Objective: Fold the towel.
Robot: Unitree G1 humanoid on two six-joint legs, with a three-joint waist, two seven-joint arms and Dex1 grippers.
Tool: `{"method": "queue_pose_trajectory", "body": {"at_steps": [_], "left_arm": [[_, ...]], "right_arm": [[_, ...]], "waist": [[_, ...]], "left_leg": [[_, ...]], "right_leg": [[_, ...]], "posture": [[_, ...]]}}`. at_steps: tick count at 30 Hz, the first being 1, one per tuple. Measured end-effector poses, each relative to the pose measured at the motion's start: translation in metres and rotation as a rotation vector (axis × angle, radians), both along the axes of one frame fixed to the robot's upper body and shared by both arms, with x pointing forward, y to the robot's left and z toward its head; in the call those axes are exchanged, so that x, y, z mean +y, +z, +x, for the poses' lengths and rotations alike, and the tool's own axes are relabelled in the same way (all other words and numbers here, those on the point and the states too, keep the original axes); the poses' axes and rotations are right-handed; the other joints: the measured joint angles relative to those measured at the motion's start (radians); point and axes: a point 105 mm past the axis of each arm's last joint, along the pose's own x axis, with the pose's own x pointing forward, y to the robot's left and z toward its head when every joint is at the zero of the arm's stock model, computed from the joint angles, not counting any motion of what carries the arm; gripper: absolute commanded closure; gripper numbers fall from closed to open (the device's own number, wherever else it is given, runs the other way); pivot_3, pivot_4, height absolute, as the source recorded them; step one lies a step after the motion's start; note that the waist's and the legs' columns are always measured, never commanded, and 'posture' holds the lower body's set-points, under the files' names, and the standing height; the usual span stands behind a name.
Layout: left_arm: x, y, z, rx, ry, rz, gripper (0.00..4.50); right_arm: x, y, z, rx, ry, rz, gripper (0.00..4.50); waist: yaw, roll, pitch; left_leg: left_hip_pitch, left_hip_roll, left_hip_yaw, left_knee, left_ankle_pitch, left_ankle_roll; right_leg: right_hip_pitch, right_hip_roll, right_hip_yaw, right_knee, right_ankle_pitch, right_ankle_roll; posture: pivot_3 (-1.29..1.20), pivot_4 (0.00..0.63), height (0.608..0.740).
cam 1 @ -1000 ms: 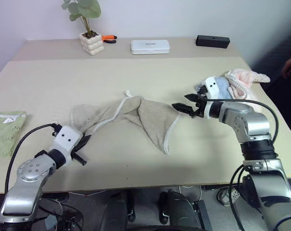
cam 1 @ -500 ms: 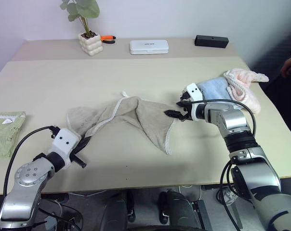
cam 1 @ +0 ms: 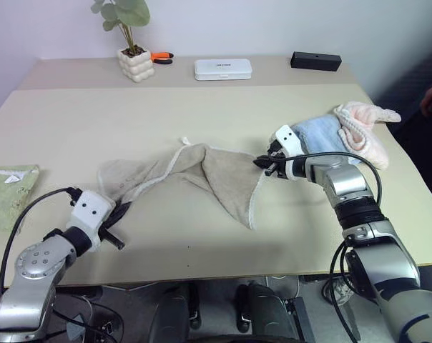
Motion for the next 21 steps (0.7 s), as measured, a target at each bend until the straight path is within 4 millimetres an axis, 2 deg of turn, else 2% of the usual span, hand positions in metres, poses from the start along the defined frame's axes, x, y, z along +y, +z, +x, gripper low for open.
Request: {"method": "queue_pose_trajectory", "body": {"at_steps": [2,6,7,9,11,13,14,16,19,21], "left_arm": [[0.007,0.020,0.021,-0.080,0.034,-0.003,4.50],[0.017,0.064,0.060,-0.240,0.098,-0.030,4.50],[0.024,0.086,0.079,-0.310,0.147,-0.060,4.50],[0.036,0.135,0.102,-0.457,0.225,-0.118,4.50],[0.050,0.189,0.104,-0.623,0.275,-0.158,4.50],[0.058,0.216,0.096,-0.719,0.286,-0.164,4.50],[0.062,0.219,0.094,-0.731,0.288,-0.165,4.50],[0.066,0.204,0.090,-0.692,0.262,-0.171,4.50],[0.074,0.151,0.073,-0.538,0.226,-0.150,4.50],[0.077,0.114,0.054,-0.417,0.204,-0.140,4.50]], "right_arm": [[-0.004,0.018,0.012,-0.084,-0.033,-0.018,4.45],[-0.012,0.082,0.035,-0.311,-0.087,-0.038,4.45],[-0.017,0.101,0.043,-0.369,-0.126,-0.039,4.45],[-0.017,0.141,0.049,-0.490,-0.152,-0.029,4.45],[-0.012,0.186,0.047,-0.630,-0.143,-0.003,4.45],[-0.016,0.214,0.040,-0.722,-0.137,0.010,4.45],[-0.016,0.220,0.038,-0.745,-0.126,0.015,4.45],[-0.014,0.216,0.033,-0.743,-0.072,0.023,4.45],[-0.014,0.187,0.018,-0.682,0.041,0.034,4.45],[-0.012,0.157,0.003,-0.594,0.128,0.035,4.45]], "waist": [[0.004,0.001,0.001],[0.000,0.001,0.001],[0.006,0.000,0.004],[0.003,-0.001,0.005],[-0.005,-0.001,0.005],[-0.016,0.000,0.004],[-0.022,-0.001,0.004],[-0.028,0.000,0.004],[-0.035,0.000,0.004],[-0.035,0.000,0.004]], "left_leg": [[-0.001,0.000,0.000,0.000,0.001,-0.001],[0.000,-0.001,0.001,0.000,0.001,0.000],[-0.002,-0.001,0.000,0.000,0.002,-0.002],[-0.005,-0.001,0.001,0.001,0.003,-0.002],[-0.003,-0.001,0.003,-0.002,0.002,-0.001],[-0.001,-0.001,0.004,-0.005,0.002,0.000],[0.000,-0.002,0.004,-0.006,0.002,0.000],[0.001,-0.001,0.005,-0.008,0.002,0.000],[0.001,-0.001,0.004,-0.007,0.002,0.000],[0.000,0.000,0.003,-0.005,0.002,0.000]], "right_leg": [[-0.001,0.000,0.000,0.000,0.000,0.000],[-0.001,0.000,0.001,0.001,0.000,0.000],[-0.002,0.001,0.000,0.003,0.000,0.000],[-0.004,0.002,0.000,0.003,0.000,0.000],[-0.004,0.001,0.001,0.001,0.000,0.001],[-0.001,0.000,0.001,-0.001,-0.002,0.004],[0.000,0.000,0.001,-0.002,-0.002,0.004],[-0.001,0.000,0.001,-0.003,-0.002,0.004],[-0.001,0.000,0.002,-0.003,-0.002,0.004],[-0.001,0.000,0.002,-0.003,-0.002,0.004]], "posture": [[0.00,0.150,0.731],[0.00,0.150,0.731],[0.00,0.150,0.731],[0.00,0.150,0.731],[0.00,0.150,0.731],[0.00,0.150,0.731],[0.00,0.150,0.731],[0.00,0.150,0.731],[0.00,0.150,0.731],[0.00,0.150,0.731]]}}
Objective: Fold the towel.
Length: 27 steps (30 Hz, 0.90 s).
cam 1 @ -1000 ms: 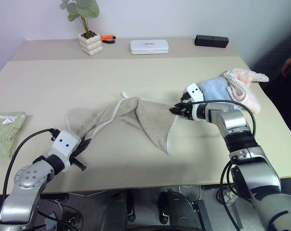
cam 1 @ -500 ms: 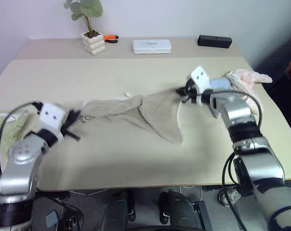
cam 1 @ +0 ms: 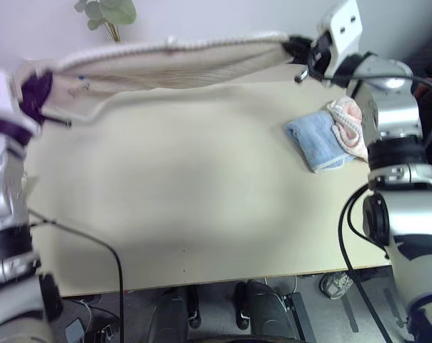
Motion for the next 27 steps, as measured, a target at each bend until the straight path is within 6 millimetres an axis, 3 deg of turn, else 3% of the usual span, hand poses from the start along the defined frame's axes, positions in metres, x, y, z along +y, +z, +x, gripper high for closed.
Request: {"method": "queue_pose_trajectory", "body": {"at_steps": [5,13,18,22,27], "left_arm": [[-0.005,-0.066,-0.059,0.281,-0.073,0.021,4.50],[-0.018,-0.114,-0.129,0.625,-0.193,-0.011,4.50],[-0.019,-0.101,-0.126,0.607,-0.219,-0.007,4.50],[-0.013,-0.088,-0.108,0.523,-0.188,-0.002,4.50],[-0.003,-0.089,-0.091,0.495,-0.128,-0.009,4.50]], "right_arm": [[-0.009,-0.078,-0.043,0.293,0.127,-0.098,4.45],[-0.028,-0.117,-0.116,0.617,0.312,-0.221,4.45],[-0.025,-0.109,-0.114,0.589,0.322,-0.214,4.45],[-0.015,-0.094,-0.082,0.448,0.253,-0.200,4.45],[-0.006,-0.111,-0.055,0.424,0.195,-0.219,4.45]], "waist": [[0.017,0.002,0.001],[0.022,0.001,0.001],[0.021,0.002,0.001],[0.016,0.002,0.001],[0.016,0.002,0.000]], "left_leg": [[0.000,-0.001,-0.002,0.003,-0.001,0.001],[0.001,0.000,-0.005,0.004,-0.007,0.003],[0.001,0.000,-0.006,0.004,-0.007,0.003],[0.000,0.001,-0.005,0.004,-0.005,0.001],[-0.001,0.000,-0.003,0.004,-0.002,0.001]], "right_leg": [[0.001,-0.001,0.000,0.002,0.000,-0.001],[0.001,-0.004,-0.001,-0.001,0.001,-0.004],[-0.001,-0.004,-0.002,-0.002,0.001,-0.009],[0.000,-0.003,-0.003,-0.001,0.002,-0.008],[0.001,-0.001,-0.003,-0.001,0.003,-0.005]], "posture": [[0.00,0.150,0.731],[0.00,0.150,0.731],[0.00,0.150,0.731],[0.00,0.150,0.731],[0.00,0.150,0.731]]}}
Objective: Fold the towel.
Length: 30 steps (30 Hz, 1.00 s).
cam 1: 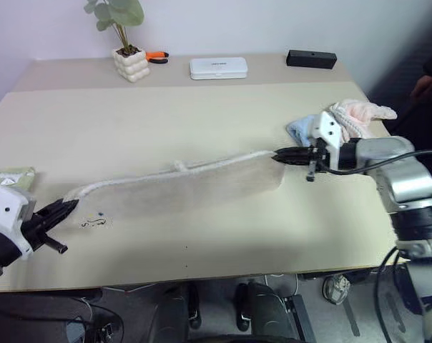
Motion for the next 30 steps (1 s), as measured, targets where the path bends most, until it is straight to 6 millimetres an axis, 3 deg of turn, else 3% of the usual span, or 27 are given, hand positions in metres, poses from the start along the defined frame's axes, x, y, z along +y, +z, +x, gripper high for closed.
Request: {"method": "queue_pose_trajectory", "body": {"at_steps": [4,13,14,17,21,27,30], "left_arm": [[0.004,-0.008,0.016,0.001,0.015,-0.010,4.50],[0.009,-0.027,0.024,0.058,0.031,-0.027,4.50],[0.008,-0.027,0.024,0.060,0.030,-0.030,4.18],[0.012,-0.029,0.025,0.066,0.049,-0.037,3.02],[0.025,-0.031,0.029,0.041,0.144,-0.015,0.92],[0.051,-0.014,0.031,-0.109,0.371,-0.165,0.92],[0.045,-0.016,0.018,-0.102,0.364,-0.180,0.86]], "right_arm": [[0.012,-0.010,0.024,-0.013,-0.037,0.002,4.45],[0.016,-0.035,0.041,0.008,-0.069,-0.003,4.45],[0.016,-0.036,0.041,0.008,-0.074,-0.003,4.49],[0.015,-0.039,0.045,0.007,-0.099,0.005,3.58],[0.009,-0.035,0.049,-0.020,-0.146,0.021,1.57],[-0.013,-0.012,0.047,-0.097,-0.220,0.041,1.57],[-0.030,-0.013,0.031,-0.054,-0.260,0.082,0.68]], "waist": [[-0.003,0.000,0.000],[-0.005,0.000,0.000],[-0.005,0.000,0.000],[-0.005,0.000,0.000],[-0.004,0.000,0.000],[-0.003,0.000,0.000],[-0.002,0.000,0.000]], "left_leg": [[0.001,0.000,0.001,0.000,0.000,0.000],[0.001,0.000,0.001,0.000,0.001,-0.001],[0.001,0.000,0.001,0.000,0.001,-0.001],[0.001,0.000,0.002,0.000,0.001,-0.001],[0.001,0.000,0.001,0.000,0.001,-0.001],[0.001,0.000,0.001,0.001,0.001,-0.001],[0.002,0.000,0.001,0.000,0.001,-0.001]], "right_leg": [[0.000,0.001,0.000,0.002,0.000,0.000],[0.000,0.001,0.001,0.004,0.000,0.001],[0.000,0.001,0.001,0.004,0.000,0.001],[-0.001,0.001,0.001,0.004,0.000,0.001],[-0.001,0.000,0.001,0.004,0.000,0.001],[0.000,0.000,0.001,0.004,0.000,0.001],[0.000,0.000,0.001,0.003,-0.001,0.001]], "posture": [[0.00,0.150,0.731],[0.00,0.150,0.731],[0.00,0.150,0.731],[0.00,0.150,0.731],[0.00,0.150,0.731],[0.00,0.150,0.731],[0.00,0.150,0.731]]}}
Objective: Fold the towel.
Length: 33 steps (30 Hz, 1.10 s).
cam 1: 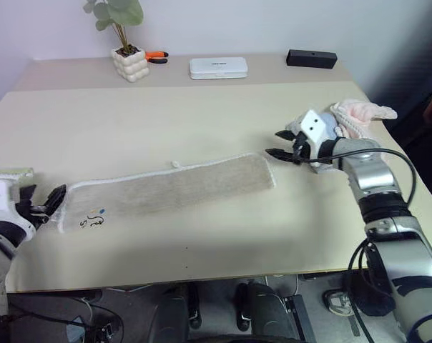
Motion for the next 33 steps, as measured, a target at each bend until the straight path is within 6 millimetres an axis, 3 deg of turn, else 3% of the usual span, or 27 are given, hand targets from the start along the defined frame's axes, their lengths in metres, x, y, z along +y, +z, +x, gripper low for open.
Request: {"method": "queue_pose_trajectory", "body": {"at_steps": [1,2,6,8,12,17,23,29,32,33], "left_arm": [[-0.003,-0.001,-0.003,0.005,-0.008,0.002,0.86],[-0.007,0.001,-0.005,0.004,-0.021,0.011,0.86],[-0.042,0.022,0.001,-0.050,-0.170,0.084,0.86],[-0.080,0.028,0.007,-0.064,-0.333,0.149,0.86],[-0.153,0.022,0.007,-0.069,-0.639,0.198,0.86],[-0.204,0.022,0.002,-0.111,-0.836,0.183,0.86],[-0.225,0.018,-0.003,-0.112,-0.917,0.150,0.86],[-0.223,0.010,-0.006,-0.085,-0.906,0.144,0.86],[-0.220,0.005,-0.009,-0.064,-0.895,0.143,0.86],[-0.220,0.003,-0.010,-0.061,-0.890,0.146,0.86]], "right_arm": [[-0.003,-0.003,-0.007,0.029,-0.006,0.022,0.17],[-0.003,-0.006,-0.015,0.062,-0.006,0.052,0.03],[0.003,-0.014,-0.044,0.188,0.002,0.177,0.03],[0.004,-0.017,-0.060,0.249,-0.032,0.245,0.03],[0.013,-0.035,-0.086,0.405,-0.094,0.380,0.03],[0.019,-0.041,-0.102,0.534,-0.203,0.515,0.03],[0.043,-0.054,-0.100,0.639,-0.284,0.598,0.03],[0.058,-0.050,-0.071,0.679,-0.390,0.760,0.03],[0.059,-0.047,-0.053,0.704,-0.467,0.853,0.86],[0.056,-0.049,-0.050,0.710,-0.502,0.867,1.36]], "waist": [[0.001,0.000,0.000],[0.002,0.000,0.000],[0.008,0.000,0.000],[0.016,0.000,-0.001],[0.029,0.000,-0.002],[0.025,0.000,-0.002],[0.027,0.000,-0.002],[0.020,0.000,-0.003],[0.024,0.001,-0.003],[0.028,0.001,-0.004]], "left_leg": [[0.000,0.000,0.000,0.000,0.000,0.000],[0.000,0.000,-0.001,0.000,0.000,0.000],[0.000,0.000,-0.002,0.000,0.000,-0.001],[0.000,-0.001,-0.002,0.000,-0.001,0.000],[0.000,-0.001,-0.002,0.000,-0.001,0.000],[0.000,0.000,-0.002,0.000,-0.003,0.005],[0.000,-0.001,-0.002,0.000,-0.003,0.004],[0.000,0.000,-0.002,0.000,-0.002,0.003],[0.000,0.000,-0.002,0.000,-0.002,0.003],[0.000,-0.001,-0.002,0.000,-0.001,0.002]], "right_leg": [[0.000,0.000,0.000,0.000,0.000,0.000],[0.000,0.000,0.000,0.000,0.000,0.000],[0.000,0.000,0.000,0.001,0.000,-0.001],[0.001,-0.001,0.000,0.000,0.000,-0.001],[0.001,0.000,0.001,0.000,0.000,-0.001],[0.000,0.001,0.000,0.000,0.001,-0.002],[0.000,0.001,0.000,0.000,0.001,-0.002],[0.000,0.002,0.000,0.000,0.001,-0.002],[0.000,0.003,0.000,0.001,0.001,-0.002],[0.000,0.002,0.000,0.000,0.001,-0.002]], "posture": [[0.00,0.150,0.731],[0.00,0.150,0.731],[0.00,0.150,0.731],[0.00,0.150,0.731],[0.00,0.150,0.731],[0.00,0.150,0.731],[0.00,0.150,0.731],[0.00,0.150,0.731],[0.00,0.150,0.731],[0.00,0.150,0.731]]}}
